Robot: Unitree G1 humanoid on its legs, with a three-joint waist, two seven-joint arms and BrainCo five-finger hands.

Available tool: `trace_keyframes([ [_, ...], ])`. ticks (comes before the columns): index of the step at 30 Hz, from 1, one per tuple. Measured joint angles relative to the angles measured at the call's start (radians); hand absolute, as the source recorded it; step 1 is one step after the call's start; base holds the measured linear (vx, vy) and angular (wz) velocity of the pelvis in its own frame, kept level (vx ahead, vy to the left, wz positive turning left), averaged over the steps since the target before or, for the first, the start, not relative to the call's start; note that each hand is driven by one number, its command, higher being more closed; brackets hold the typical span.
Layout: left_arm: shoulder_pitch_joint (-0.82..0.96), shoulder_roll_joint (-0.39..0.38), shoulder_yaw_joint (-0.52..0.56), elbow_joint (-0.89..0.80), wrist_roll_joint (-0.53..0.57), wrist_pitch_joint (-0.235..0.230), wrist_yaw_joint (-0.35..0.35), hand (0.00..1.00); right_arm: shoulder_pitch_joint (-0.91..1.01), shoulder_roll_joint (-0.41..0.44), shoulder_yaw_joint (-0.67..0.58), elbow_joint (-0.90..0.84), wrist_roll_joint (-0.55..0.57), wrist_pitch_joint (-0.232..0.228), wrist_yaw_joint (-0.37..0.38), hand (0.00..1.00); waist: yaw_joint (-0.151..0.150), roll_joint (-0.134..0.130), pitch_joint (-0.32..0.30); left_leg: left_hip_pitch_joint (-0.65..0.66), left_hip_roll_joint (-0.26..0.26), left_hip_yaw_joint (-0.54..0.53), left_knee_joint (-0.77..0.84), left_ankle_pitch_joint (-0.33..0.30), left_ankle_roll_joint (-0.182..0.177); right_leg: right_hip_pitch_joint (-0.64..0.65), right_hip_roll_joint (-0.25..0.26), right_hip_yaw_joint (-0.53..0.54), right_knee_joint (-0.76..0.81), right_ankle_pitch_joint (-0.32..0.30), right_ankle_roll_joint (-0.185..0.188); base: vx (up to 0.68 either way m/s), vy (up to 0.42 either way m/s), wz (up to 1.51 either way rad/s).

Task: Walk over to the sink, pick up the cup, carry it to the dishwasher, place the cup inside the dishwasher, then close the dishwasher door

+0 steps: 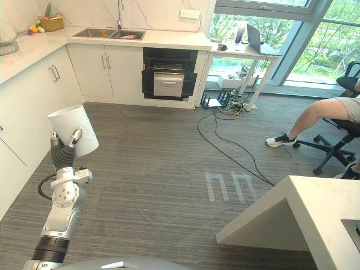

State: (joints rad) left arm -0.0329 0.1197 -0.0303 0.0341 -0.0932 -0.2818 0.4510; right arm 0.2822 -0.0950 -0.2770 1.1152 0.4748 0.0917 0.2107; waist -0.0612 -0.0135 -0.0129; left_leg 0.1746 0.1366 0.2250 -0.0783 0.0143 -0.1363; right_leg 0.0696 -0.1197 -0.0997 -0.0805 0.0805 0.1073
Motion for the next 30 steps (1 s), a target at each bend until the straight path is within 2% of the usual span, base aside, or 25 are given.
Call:
trace_keyframes([
  [3,0.017,-0.002,-0.001,0.000,-0.001,0.001,-0.015,1.00,0.000,0.000,-0.001,0.000,0.000,0.000,0.003,0.00,-0.001,0.002,0.000,0.000,0.000,0.001,0.000,0.000,0.000,0.001,0.000,0.000,0.000,0.000,0.000,0.00,0.000,0.00],
  [5,0.041,-0.003,-0.003,-0.002,-0.006,0.014,-0.053,1.00,0.001,0.001,-0.001,0.000,0.003,0.000,0.009,0.00,0.000,0.005,0.001,-0.003,0.000,0.005,0.017,-0.007,0.004,0.007,-0.001,0.000,0.000,0.000,0.000,0.00,0.000,0.00],
  [9,0.062,-0.024,-0.007,-0.016,-0.065,0.067,-0.117,1.00,0.005,-0.003,-0.004,-0.001,0.051,0.002,0.030,0.00,0.003,0.013,0.020,-0.026,0.006,-0.002,0.150,-0.081,0.015,0.045,-0.011,-0.003,0.002,-0.003,0.000,-0.04,0.018,0.05],
  [10,0.062,-0.047,-0.010,-0.027,-0.089,0.090,-0.144,1.00,0.005,-0.006,-0.020,0.000,0.051,0.001,0.031,0.00,0.003,0.022,0.021,-0.053,0.005,-0.005,0.191,-0.116,0.026,0.037,-0.020,-0.005,0.039,-0.035,0.002,-0.10,0.076,0.23],
  [11,0.061,-0.074,-0.017,-0.028,-0.112,0.112,-0.178,1.00,0.005,-0.004,-0.046,-0.002,0.051,-0.001,0.047,0.00,0.001,0.021,0.028,-0.069,-0.003,-0.005,0.235,-0.147,0.042,0.006,-0.045,-0.022,0.124,-0.089,0.016,-0.09,0.069,0.32],
  [12,0.058,-0.080,-0.022,-0.028,-0.122,0.125,-0.195,1.00,0.005,0.001,-0.054,-0.004,0.053,-0.003,0.052,0.00,-0.002,0.021,0.030,-0.070,-0.013,-0.005,0.249,-0.161,0.049,-0.007,-0.063,-0.026,0.170,-0.118,0.022,-0.07,0.182,0.55],
  [13,0.049,-0.081,-0.038,-0.028,-0.132,0.148,-0.241,1.00,0.006,0.016,-0.065,-0.011,0.069,-0.016,0.053,0.00,-0.011,0.005,0.039,-0.068,-0.044,-0.006,0.287,-0.191,0.078,-0.024,-0.114,-0.042,0.264,-0.169,0.029,-0.04,0.174,0.61],
  [14,0.044,-0.080,-0.055,-0.028,-0.132,0.155,-0.263,1.00,0.008,0.021,-0.072,-0.014,0.069,-0.024,0.051,0.00,-0.013,-0.004,0.041,-0.068,-0.065,-0.011,0.305,-0.216,0.089,-0.027,-0.144,-0.054,0.314,-0.194,0.030,-0.03,0.198,0.64],
  [15,0.043,-0.084,-0.071,-0.028,-0.129,0.154,-0.290,1.00,0.012,0.019,-0.081,-0.029,0.069,-0.027,0.053,0.00,-0.009,-0.010,0.047,-0.058,-0.086,-0.029,0.308,-0.235,0.087,-0.085,-0.181,-0.052,0.504,-0.218,-0.016,-0.04,0.155,0.50],
  [16,0.045,-0.081,-0.072,-0.021,-0.129,0.156,-0.291,1.00,0.029,0.033,-0.080,-0.079,0.069,-0.032,0.071,0.00,-0.014,-0.012,0.049,-0.045,-0.096,-0.032,0.300,-0.242,0.101,-0.187,-0.208,-0.042,0.705,-0.158,-0.125,-0.04,0.147,0.39],
  [17,0.045,-0.078,-0.071,-0.023,-0.131,0.156,-0.290,1.00,0.031,0.043,-0.080,-0.090,0.069,-0.036,0.071,0.00,-0.020,-0.015,0.050,-0.039,-0.096,-0.035,0.290,-0.242,0.104,-0.231,-0.207,-0.022,0.779,-0.107,-0.180,-0.03,0.172,0.24],
  [18,0.044,-0.073,-0.069,-0.038,-0.139,0.155,-0.280,1.00,0.025,0.061,-0.077,-0.090,0.067,-0.045,0.071,0.00,-0.021,-0.025,0.061,-0.003,-0.101,-0.033,0.231,-0.230,0.121,-0.317,-0.198,0.034,0.896,-0.040,-0.167,0.05,0.100,0.01],
  [19,0.044,-0.062,-0.056,-0.060,-0.140,0.154,-0.270,1.00,0.017,0.080,-0.077,-0.092,0.067,-0.048,0.068,0.00,-0.022,-0.033,0.073,0.027,-0.084,-0.033,0.214,-0.220,0.139,-0.350,-0.153,0.045,0.942,-0.092,-0.116,0.07,0.063,-0.11],
  [20,0.043,-0.057,-0.055,-0.068,-0.139,0.153,-0.263,1.00,0.018,0.085,-0.075,-0.097,0.067,-0.050,0.064,0.00,-0.022,-0.037,0.077,0.035,-0.071,-0.031,0.214,-0.220,0.138,-0.355,-0.127,0.035,0.933,-0.122,-0.099,0.09,0.011,-0.13],
  [21,0.040,-0.051,-0.062,-0.090,-0.137,0.153,-0.255,1.00,0.023,0.094,-0.056,-0.118,0.055,-0.058,0.055,0.00,-0.023,-0.046,0.083,0.042,-0.050,-0.030,0.214,-0.223,0.133,-0.356,-0.074,0.004,0.850,-0.159,-0.076,0.11,-0.018,-0.07],
  [22,0.032,-0.050,-0.077,-0.104,-0.132,0.152,-0.252,1.00,0.023,0.096,-0.047,-0.127,0.042,-0.068,0.048,0.00,-0.022,-0.049,0.085,0.040,-0.041,-0.030,0.214,-0.228,0.125,-0.355,-0.042,-0.014,0.739,-0.163,-0.063,0.14,-0.031,-0.04],
  [23,0.014,-0.050,-0.097,-0.106,-0.118,0.152,-0.246,1.00,0.024,0.095,-0.046,-0.136,0.031,-0.069,0.041,0.00,-0.021,-0.048,0.084,0.038,-0.036,-0.031,0.214,-0.233,0.118,-0.355,-0.018,-0.020,0.613,-0.154,-0.050,0.22,-0.065,0.02],
  [25,-0.014,-0.051,-0.111,-0.137,-0.109,0.154,-0.242,1.00,0.026,0.090,-0.041,-0.159,0.024,-0.067,0.031,0.00,-0.022,-0.043,0.092,0.038,-0.032,-0.032,0.219,-0.257,0.100,-0.342,0.018,0.007,0.373,-0.092,-0.023,0.33,-0.122,0.11],
  [27,-0.024,-0.062,-0.109,-0.179,-0.109,0.155,-0.243,1.00,0.030,0.091,-0.041,-0.158,0.023,-0.061,0.024,0.00,-0.026,-0.043,0.093,0.062,-0.027,-0.050,0.254,-0.311,0.087,-0.313,0.016,0.019,0.346,-0.114,-0.039,0.39,-0.169,0.31],
  [28,-0.025,-0.083,-0.110,-0.191,-0.109,0.155,-0.247,1.00,0.032,0.079,-0.042,-0.163,0.015,-0.060,0.027,0.00,-0.027,-0.023,0.092,0.088,-0.007,-0.074,0.269,-0.350,0.084,-0.311,0.028,0.010,0.411,-0.091,-0.058,0.46,-0.227,0.62],
  [30,-0.011,-0.109,-0.121,-0.191,-0.108,0.162,-0.250,1.00,0.058,0.056,-0.040,-0.194,-0.005,-0.067,0.024,0.00,-0.034,0.011,0.059,0.135,0.031,-0.123,0.279,-0.377,0.084,-0.309,0.057,-0.046,0.497,-0.155,-0.093,0.46,-0.208,0.58],
])
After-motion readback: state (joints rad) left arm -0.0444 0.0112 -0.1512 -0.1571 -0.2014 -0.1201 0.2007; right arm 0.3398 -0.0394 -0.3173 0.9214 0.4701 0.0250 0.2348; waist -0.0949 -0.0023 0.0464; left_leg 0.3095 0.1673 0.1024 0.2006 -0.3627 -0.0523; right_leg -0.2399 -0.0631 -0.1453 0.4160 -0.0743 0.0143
